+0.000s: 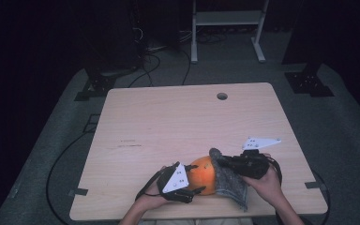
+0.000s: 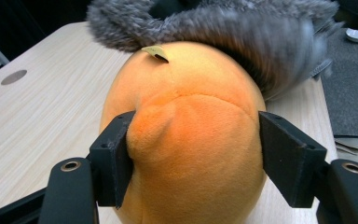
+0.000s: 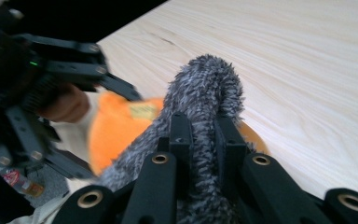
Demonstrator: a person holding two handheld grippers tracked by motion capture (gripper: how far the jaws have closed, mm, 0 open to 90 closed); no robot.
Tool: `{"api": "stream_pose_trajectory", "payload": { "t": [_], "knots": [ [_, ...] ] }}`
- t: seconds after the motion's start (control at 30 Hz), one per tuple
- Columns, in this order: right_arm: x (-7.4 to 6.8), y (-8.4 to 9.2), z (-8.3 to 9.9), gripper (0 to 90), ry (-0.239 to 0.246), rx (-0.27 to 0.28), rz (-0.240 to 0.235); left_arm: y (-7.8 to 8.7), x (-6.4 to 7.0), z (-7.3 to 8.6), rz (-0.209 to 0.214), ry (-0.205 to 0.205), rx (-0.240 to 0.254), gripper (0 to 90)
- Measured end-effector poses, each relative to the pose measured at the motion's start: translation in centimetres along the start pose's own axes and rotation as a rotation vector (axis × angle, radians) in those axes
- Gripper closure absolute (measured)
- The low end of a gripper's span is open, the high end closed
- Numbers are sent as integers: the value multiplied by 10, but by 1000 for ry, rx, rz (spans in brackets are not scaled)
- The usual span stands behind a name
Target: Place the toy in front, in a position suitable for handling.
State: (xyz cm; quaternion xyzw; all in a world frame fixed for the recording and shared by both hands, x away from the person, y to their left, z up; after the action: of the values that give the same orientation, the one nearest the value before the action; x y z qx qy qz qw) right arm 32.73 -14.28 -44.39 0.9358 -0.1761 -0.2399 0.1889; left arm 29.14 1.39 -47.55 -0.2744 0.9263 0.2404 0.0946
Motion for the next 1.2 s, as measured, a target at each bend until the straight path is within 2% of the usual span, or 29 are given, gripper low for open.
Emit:
{"api": "stream_pose_trajectory", "payload": {
  "t": [0.07,0.13,0.17,0.2,0.27,0.33,0.43,0.53,0.6,0.67,0.7,0.77,0.83,0.9,1.0,1.07,1.2],
  "knots": [
    [7,2,4,796,-35,9,-3,1,-1,0,7,10,-2,308],
    [7,3,5,796,-55,20,-16,-1,-2,-4,9,67,9,249],
    [5,3,4,797,-49,23,-12,-2,-3,-6,10,106,8,214],
    [2,2,3,796,-41,27,-20,-3,-4,-7,12,128,3,187],
    [-5,0,-1,796,-20,36,-44,-4,-4,-6,8,114,-2,204],
    [-5,-1,0,796,-8,25,-30,-2,-5,-3,5,101,-8,276],
    [4,0,4,796,-65,33,-47,-1,-7,0,4,98,-12,317],
    [17,3,11,796,-90,12,5,1,-11,4,12,107,-13,322],
    [20,5,14,796,-108,18,-3,2,-12,6,21,115,-13,323],
    [16,7,12,796,-114,39,-27,4,-14,8,26,120,-14,323],
    [13,7,9,796,-106,50,-39,4,-14,8,28,120,-15,323],
    [10,5,7,796,-84,44,-35,6,-16,10,33,113,-23,323],
    [12,1,10,795,-99,31,-38,7,-17,11,35,112,-27,323],
    [16,1,13,795,-137,28,-58,7,-18,12,40,112,-22,323],
    [21,2,18,794,-144,6,-29,8,-18,13,50,113,-21,323],
    [21,3,18,794,-149,7,-31,9,-18,14,56,112,-23,324],
    [10,4,6,790,-122,61,-68,10,-19,15,68,112,-21,326]
  ]
}}
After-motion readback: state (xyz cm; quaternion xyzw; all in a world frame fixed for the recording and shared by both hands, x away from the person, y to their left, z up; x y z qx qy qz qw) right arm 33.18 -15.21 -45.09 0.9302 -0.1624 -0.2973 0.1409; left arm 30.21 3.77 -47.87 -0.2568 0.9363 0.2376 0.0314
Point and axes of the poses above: each handheld gripper's, and its own axes: y roughly backward along the jaws, z roughly out of its underside, x roughly to its right, the point moved 8 cm from there along -y, roughly forward along the jaws, and after that the axes turned 12 degrees about -z, right-handed, at the moved point
